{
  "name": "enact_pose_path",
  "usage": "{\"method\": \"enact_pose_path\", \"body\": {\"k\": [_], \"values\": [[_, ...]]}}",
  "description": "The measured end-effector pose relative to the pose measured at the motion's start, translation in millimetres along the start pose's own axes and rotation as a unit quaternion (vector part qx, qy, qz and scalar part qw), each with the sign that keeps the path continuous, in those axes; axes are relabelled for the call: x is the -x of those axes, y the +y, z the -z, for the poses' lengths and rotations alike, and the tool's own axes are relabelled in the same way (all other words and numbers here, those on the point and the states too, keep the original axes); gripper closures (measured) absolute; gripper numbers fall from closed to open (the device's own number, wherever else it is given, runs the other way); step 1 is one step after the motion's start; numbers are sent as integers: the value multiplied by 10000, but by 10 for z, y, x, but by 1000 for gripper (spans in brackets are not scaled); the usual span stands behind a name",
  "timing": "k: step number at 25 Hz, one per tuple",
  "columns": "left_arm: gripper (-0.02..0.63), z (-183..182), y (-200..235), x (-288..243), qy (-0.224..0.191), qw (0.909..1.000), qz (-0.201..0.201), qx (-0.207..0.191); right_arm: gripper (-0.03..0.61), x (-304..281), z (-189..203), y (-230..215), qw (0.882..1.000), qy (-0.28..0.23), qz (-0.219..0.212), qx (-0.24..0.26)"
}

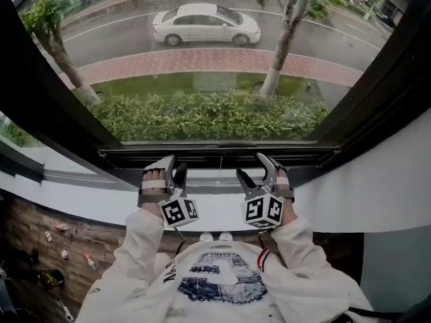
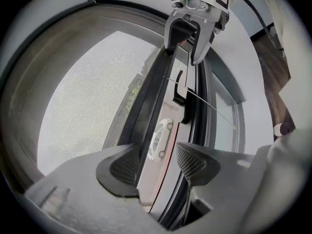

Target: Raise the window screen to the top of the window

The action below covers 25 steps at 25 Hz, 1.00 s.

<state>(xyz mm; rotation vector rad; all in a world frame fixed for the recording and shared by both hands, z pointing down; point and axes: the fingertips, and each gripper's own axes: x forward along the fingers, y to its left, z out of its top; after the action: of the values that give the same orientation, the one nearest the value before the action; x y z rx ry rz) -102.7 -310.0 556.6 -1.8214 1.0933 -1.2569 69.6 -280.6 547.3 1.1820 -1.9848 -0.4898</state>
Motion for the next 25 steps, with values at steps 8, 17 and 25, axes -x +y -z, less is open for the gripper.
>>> {"method": "enact_pose_path", "body": {"k": [8, 17, 25], "values": [[374, -95, 278, 80, -109, 9996, -219, -173, 272, 90, -185, -228, 9995, -173, 228, 139], [374, -252, 722, 219, -260, 9974, -644, -213, 284, 254, -492, -580, 9969, -465, 594, 225], [374, -401, 1091, 329, -370, 9944, -950, -267, 290, 397, -740, -891, 9934, -729, 846, 270]]}}
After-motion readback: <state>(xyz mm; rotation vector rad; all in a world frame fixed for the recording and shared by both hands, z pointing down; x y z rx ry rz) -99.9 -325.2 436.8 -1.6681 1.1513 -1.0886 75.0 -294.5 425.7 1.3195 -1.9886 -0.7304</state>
